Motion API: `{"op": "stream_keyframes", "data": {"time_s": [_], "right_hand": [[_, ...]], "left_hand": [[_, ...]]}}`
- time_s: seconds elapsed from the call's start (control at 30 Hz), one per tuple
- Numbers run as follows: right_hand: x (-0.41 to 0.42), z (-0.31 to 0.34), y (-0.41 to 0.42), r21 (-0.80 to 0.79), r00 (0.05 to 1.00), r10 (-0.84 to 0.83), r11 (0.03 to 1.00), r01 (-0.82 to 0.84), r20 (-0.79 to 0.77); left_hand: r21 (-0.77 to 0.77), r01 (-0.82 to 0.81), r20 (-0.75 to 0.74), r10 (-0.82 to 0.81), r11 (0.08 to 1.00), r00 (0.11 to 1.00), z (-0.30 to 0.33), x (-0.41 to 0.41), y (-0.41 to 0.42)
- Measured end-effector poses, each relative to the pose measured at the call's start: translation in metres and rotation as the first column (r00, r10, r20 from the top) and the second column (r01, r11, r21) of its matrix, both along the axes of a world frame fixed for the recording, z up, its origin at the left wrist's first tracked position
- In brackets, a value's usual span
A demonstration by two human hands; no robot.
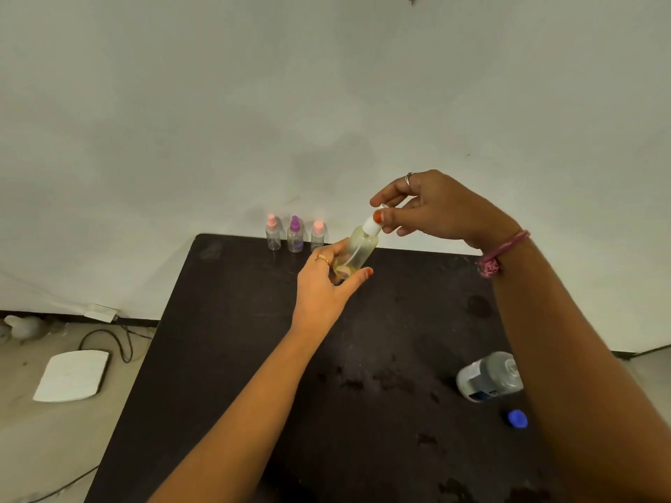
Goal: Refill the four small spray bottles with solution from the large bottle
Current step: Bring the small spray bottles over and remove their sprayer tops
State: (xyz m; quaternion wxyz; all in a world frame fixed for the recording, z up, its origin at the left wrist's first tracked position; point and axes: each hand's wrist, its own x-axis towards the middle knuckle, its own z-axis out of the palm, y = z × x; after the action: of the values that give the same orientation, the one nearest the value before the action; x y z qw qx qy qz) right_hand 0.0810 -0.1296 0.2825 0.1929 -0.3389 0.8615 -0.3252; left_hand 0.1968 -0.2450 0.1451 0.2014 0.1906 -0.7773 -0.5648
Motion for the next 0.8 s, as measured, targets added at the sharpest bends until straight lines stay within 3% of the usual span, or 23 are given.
{"op": "stream_keyframes", "data": {"time_s": [0.13,0.23,0.43,0.8], "right_hand": [[0.011,0.009,0.004,0.093,0.997,0.005,0.996,0.003,-0.076],[0.015,0.013,0.007,0.169,0.994,0.037,0.985,-0.019,-0.105],[0.020,0.026,0.022,0.104,0.979,0.123,0.989,-0.107,-0.162],[0.023,0.035,0.040,0.138,0.953,0.167,0.981,-0.136,-0.251]], "left_hand": [[-0.030,-0.033,-0.020,0.032,0.999,0.999,0.011,0.009,0.008],[0.050,-0.031,-0.058,0.034,0.998,0.998,0.019,0.016,0.014],[0.086,-0.030,-0.077,0.037,0.996,0.996,0.034,0.023,0.023],[0.063,0.052,-0.060,-0.048,0.997,0.997,0.048,0.028,0.029]]}}
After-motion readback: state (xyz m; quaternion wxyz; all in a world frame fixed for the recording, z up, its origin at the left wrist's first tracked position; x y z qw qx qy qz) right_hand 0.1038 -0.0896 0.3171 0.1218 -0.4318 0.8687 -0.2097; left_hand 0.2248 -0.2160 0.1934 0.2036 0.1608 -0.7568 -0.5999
